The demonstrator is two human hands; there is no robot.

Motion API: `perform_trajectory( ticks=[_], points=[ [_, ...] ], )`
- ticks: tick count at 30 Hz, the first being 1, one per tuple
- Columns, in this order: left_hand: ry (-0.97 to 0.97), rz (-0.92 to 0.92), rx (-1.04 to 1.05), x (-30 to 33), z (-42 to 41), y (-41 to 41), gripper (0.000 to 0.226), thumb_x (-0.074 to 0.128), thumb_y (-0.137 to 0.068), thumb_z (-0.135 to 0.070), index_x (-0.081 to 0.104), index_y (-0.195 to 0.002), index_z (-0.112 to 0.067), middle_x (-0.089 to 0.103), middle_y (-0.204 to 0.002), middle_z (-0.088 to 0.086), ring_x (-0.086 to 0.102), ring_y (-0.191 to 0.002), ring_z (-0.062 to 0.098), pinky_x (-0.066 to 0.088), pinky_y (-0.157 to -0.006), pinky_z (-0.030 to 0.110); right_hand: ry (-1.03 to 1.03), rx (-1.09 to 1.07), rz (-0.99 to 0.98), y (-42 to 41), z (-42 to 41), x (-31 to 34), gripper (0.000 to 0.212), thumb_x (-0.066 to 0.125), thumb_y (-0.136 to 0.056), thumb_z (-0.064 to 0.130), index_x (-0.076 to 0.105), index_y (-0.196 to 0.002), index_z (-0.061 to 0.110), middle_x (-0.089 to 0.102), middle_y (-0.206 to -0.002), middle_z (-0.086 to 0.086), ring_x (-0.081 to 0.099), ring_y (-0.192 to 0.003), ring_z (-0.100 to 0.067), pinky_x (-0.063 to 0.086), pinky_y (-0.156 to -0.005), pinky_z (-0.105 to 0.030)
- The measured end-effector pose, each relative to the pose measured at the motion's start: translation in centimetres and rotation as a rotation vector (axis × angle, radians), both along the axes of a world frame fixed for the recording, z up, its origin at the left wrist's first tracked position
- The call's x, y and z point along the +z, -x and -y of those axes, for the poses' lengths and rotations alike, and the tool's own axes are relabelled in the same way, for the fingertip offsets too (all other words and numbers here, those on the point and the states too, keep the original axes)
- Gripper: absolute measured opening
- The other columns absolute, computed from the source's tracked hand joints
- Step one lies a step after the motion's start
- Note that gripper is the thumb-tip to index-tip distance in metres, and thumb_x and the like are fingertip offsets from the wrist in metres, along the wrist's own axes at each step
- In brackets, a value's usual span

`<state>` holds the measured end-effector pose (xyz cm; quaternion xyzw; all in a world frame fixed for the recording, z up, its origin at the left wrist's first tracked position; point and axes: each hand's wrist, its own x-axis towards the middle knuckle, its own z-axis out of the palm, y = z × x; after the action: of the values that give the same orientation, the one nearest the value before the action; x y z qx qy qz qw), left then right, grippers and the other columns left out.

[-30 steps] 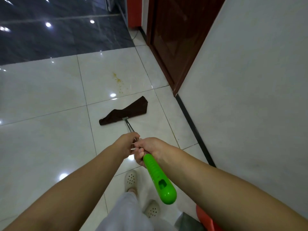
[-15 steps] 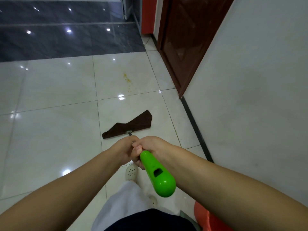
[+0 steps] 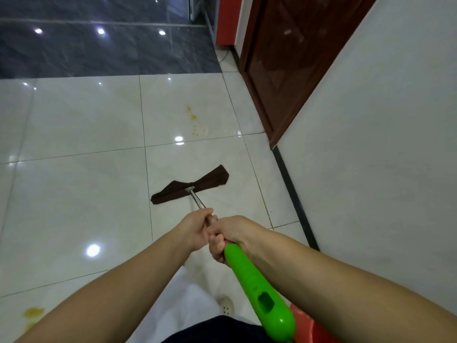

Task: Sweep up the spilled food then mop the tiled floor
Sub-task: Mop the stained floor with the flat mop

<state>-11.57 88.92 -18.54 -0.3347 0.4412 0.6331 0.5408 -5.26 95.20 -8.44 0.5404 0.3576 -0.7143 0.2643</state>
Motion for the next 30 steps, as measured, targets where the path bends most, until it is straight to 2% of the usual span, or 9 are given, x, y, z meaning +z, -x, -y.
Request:
perform_trajectory(
  ticks=[4, 10, 12, 13, 18, 21, 25, 28, 30],
  points=[
    [0.049, -0.009, -0.015, -1.0, -1.0, 5.7, 0.030, 0.044, -0.099, -0.019, 0.045, -0.072, -0.007, 0.046, -0.067, 0.004, 0.047, -0.059, 0.014, 0.045, -0.056, 0.027, -0.005, -0.030, 0.009, 5.3, -0.2, -1.1, 0.031, 0.038, -0.094, 0.001, 0.048, -0.072, 0.021, 0.036, -0.061, 0.003, 0.031, -0.022, -0.002, 0.022, -0.026, -0.007],
    [0.138, -0.122, -0.034, -1.7, -1.9, 16.5, 0.025, 0.046, -0.099, -0.021, 0.049, -0.079, -0.005, 0.051, -0.074, 0.004, 0.050, -0.065, 0.013, 0.046, -0.065, 0.028, 0.017, -0.125, 0.002, 16.1, 0.0, -2.4, 0.034, 0.040, -0.090, -0.001, 0.046, -0.066, 0.022, 0.042, -0.047, 0.007, 0.030, -0.021, -0.004, 0.024, -0.027, -0.006],
    [0.162, -0.166, -0.074, -1.9, -2.3, 20.2, 0.024, 0.046, -0.098, -0.021, 0.050, -0.080, -0.005, 0.053, -0.076, 0.004, 0.052, -0.067, 0.013, 0.047, -0.067, 0.028, 0.033, -0.164, -0.002, 19.6, -0.3, -2.8, 0.034, 0.040, -0.090, -0.001, 0.047, -0.067, 0.024, 0.045, -0.057, 0.013, 0.031, -0.020, -0.004, 0.024, -0.027, -0.006],
    [0.178, -0.182, -0.092, -2.0, -2.6, 21.9, 0.025, 0.046, -0.098, -0.021, 0.050, -0.079, -0.005, 0.053, -0.074, 0.005, 0.052, -0.066, 0.013, 0.046, -0.064, 0.028, 0.036, -0.170, -0.007, 21.3, -0.5, -3.1, 0.033, 0.040, -0.090, 0.000, 0.047, -0.069, 0.024, 0.045, -0.061, 0.015, 0.032, -0.019, -0.004, 0.024, -0.027, -0.006],
    [0.194, -0.232, -0.176, -2.2, -4.3, 29.8, 0.029, 0.042, -0.099, -0.019, 0.045, -0.074, -0.007, 0.046, -0.066, 0.006, 0.042, -0.056, 0.015, 0.039, -0.053, 0.026, 0.016, -0.146, -0.026, 28.8, -1.8, -4.2, 0.029, 0.043, -0.091, 0.001, 0.046, -0.068, 0.018, 0.039, -0.031, 0.005, 0.032, -0.021, -0.004, 0.025, -0.029, -0.005],
    [0.231, -0.286, -0.248, -1.9, -5.7, 33.8, 0.031, 0.041, -0.100, -0.017, 0.044, -0.071, -0.008, 0.045, -0.066, 0.006, 0.043, -0.056, 0.014, 0.042, -0.043, 0.024, 0.033, -0.201, -0.051, 32.8, -3.2, -4.5, 0.028, 0.043, -0.094, 0.003, 0.048, -0.072, 0.019, 0.043, -0.036, 0.003, 0.032, -0.019, -0.003, 0.024, -0.027, -0.006],
    [0.244, -0.376, -0.346, -1.0, -7.7, 37.0, 0.035, 0.038, -0.102, -0.017, 0.041, -0.068, -0.008, 0.038, -0.063, 0.006, 0.040, -0.054, 0.015, 0.032, -0.025, 0.010, 0.050, -0.279, -0.081, 36.1, -5.3, -4.1, 0.023, 0.043, -0.098, 0.004, 0.048, -0.080, 0.017, 0.044, -0.046, -0.001, 0.031, -0.018, -0.003, 0.024, -0.025, -0.008],
    [0.228, -0.310, -0.350, -0.6, -8.6, 37.1, 0.029, 0.039, -0.101, -0.015, 0.044, -0.074, -0.006, 0.041, -0.065, 0.006, 0.044, -0.056, 0.014, 0.039, -0.030, 0.013, 0.100, -0.365, -0.078, 35.5, -6.3, -3.6, 0.019, 0.048, -0.097, 0.007, 0.051, -0.081, 0.016, 0.042, -0.039, 0.000, 0.031, -0.019, -0.004, 0.024, -0.028, -0.007],
    [0.201, -0.258, -0.350, -0.7, -9.0, 36.1, 0.016, 0.039, -0.101, -0.015, 0.047, -0.091, -0.005, 0.045, -0.068, 0.005, 0.048, -0.060, 0.011, 0.047, -0.045, 0.023, 0.121, -0.391, -0.056, 34.1, -6.6, -3.1, 0.017, 0.049, -0.096, 0.004, 0.054, -0.091, 0.020, 0.043, -0.043, 0.001, 0.032, -0.021, -0.004, 0.025, -0.029, -0.006]
  ],
)
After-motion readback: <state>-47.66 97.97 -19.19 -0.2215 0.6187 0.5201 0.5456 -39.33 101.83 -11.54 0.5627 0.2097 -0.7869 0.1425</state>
